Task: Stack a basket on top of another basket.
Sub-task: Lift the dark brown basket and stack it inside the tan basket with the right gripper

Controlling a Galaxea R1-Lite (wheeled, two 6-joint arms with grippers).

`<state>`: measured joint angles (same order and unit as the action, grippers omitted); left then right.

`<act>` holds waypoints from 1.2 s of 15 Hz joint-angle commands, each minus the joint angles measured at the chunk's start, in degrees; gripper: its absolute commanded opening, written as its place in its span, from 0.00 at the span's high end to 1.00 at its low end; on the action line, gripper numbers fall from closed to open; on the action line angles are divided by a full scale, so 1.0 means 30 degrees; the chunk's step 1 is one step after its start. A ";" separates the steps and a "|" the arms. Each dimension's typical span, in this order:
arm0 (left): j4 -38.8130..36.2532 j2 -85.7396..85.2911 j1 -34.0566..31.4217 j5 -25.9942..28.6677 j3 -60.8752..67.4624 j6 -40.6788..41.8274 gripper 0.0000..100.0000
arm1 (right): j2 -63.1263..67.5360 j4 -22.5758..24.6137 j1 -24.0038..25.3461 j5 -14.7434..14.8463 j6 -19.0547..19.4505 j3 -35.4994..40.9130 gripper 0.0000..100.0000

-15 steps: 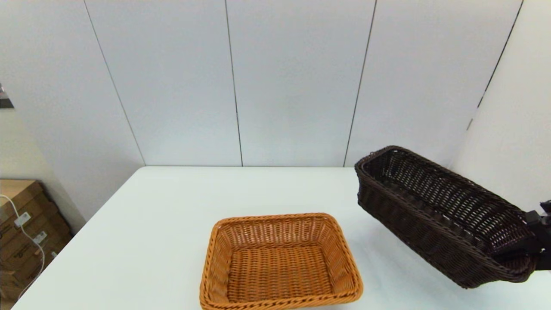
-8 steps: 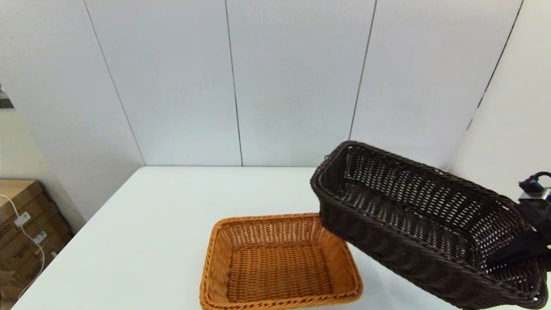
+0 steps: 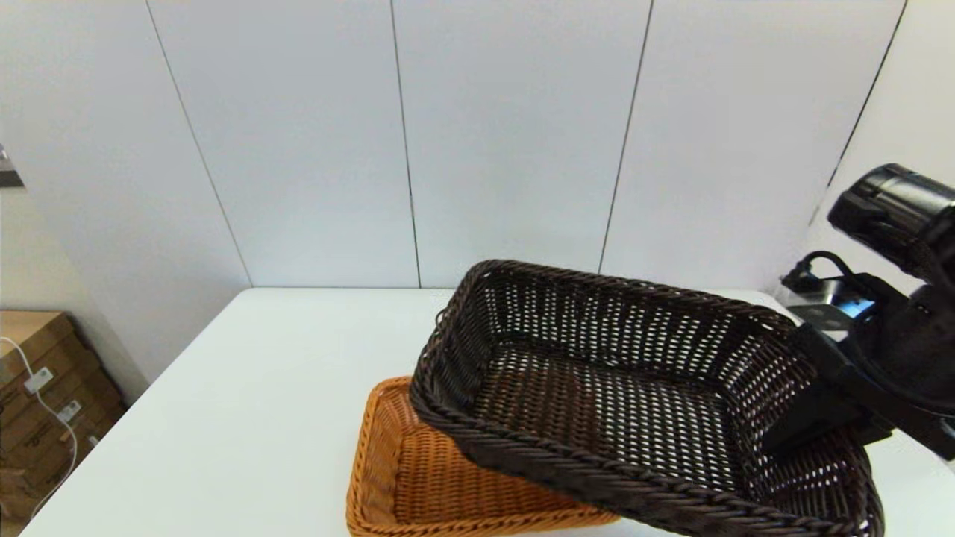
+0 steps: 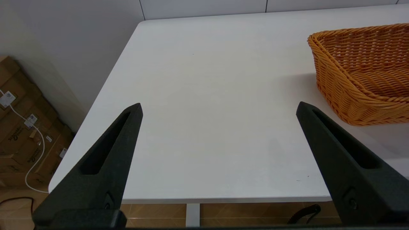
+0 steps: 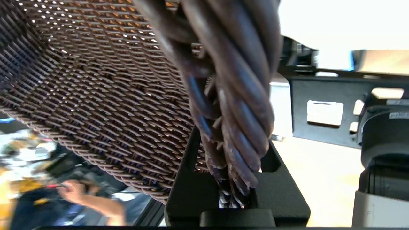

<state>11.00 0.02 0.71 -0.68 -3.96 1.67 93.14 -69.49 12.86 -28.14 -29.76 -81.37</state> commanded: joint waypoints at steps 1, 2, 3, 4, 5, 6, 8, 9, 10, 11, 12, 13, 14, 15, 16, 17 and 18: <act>-0.0003 -0.0008 -0.0001 -0.0007 0.0002 0.0000 0.00 | 0.2207 0.0076 0.2129 0.0765 -0.0423 -0.1440 1.00; 0.0026 -0.0008 -0.0001 -0.0007 0.0002 0.0000 0.00 | 0.2558 0.0311 0.2363 0.0795 -0.0393 -0.1645 1.00; 0.0026 -0.0008 -0.0001 -0.0007 0.0002 0.0000 0.00 | 0.2998 0.0545 0.2568 0.0853 -0.0393 -0.1938 1.00; 0.0026 -0.0008 -0.0001 -0.0007 0.0002 0.0000 0.00 | 0.3320 0.0574 0.2598 0.0912 -0.0364 -0.2290 1.00; -0.0003 -0.0008 -0.0001 -0.0007 0.0002 -0.0029 0.00 | 0.3642 0.0604 0.2686 0.0941 -0.0306 -0.2554 1.00; 0.0026 -0.0008 -0.0001 -0.0007 0.0002 -0.0029 0.00 | 0.4023 0.0604 0.2832 0.0941 -0.0247 -0.2905 1.00; 0.0026 -0.0008 -0.0001 -0.0007 0.0002 -0.0029 0.00 | 0.4580 0.0633 0.2832 0.1000 -0.0071 -0.3081 1.00; 0.0026 -0.0008 -0.0001 -0.0007 0.0002 -0.0029 0.00 | 0.4960 0.0691 0.2744 0.1000 -0.0013 -0.3198 1.00; 0.0026 -0.0008 -0.0001 -0.0007 0.0002 -0.0029 0.00 | 0.5429 0.0721 0.2627 0.1000 0.0310 -0.3374 1.00; 0.0026 -0.0008 -0.0001 -0.0007 0.0002 -0.0029 0.00 | 0.5927 0.0721 0.2598 0.1029 0.0632 -0.3608 1.00; 0.0026 -0.0008 -0.0001 -0.0007 0.0002 -0.0029 0.00 | 0.6425 0.0721 0.2598 0.1029 0.0720 -0.4077 1.00; 0.0026 -0.0008 -0.0001 -0.0007 0.0002 -0.0029 0.00 | 0.6777 0.0691 0.2598 0.1000 0.0749 -0.4634 1.00; 0.0026 -0.0008 -0.0001 -0.0007 0.0002 -0.0029 0.00 | 0.7041 0.0662 0.2627 0.0970 0.0749 -0.5249 1.00; 0.0026 -0.0008 -0.0001 -0.0007 0.0002 -0.0029 0.00 | 0.7246 0.0662 0.2686 0.0941 0.0778 -0.5718 1.00; 0.0026 -0.0008 -0.0001 -0.0007 0.0002 -0.0029 0.00 | 0.7451 0.0662 0.2803 0.0941 0.0749 -0.6040 1.00; 0.0026 -0.0008 -0.0001 -0.0007 0.0002 -0.0029 0.00 | 0.7714 0.0633 0.2920 0.0883 0.0691 -0.6362 1.00; 0.0026 -0.0008 -0.0001 -0.0007 0.0002 -0.0029 0.00 | 0.7861 0.0604 0.3184 0.0883 0.0603 -0.6479 1.00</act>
<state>11.00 0.02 0.71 -0.68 -3.96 1.56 114.97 -67.22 21.52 -25.30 -27.61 -99.76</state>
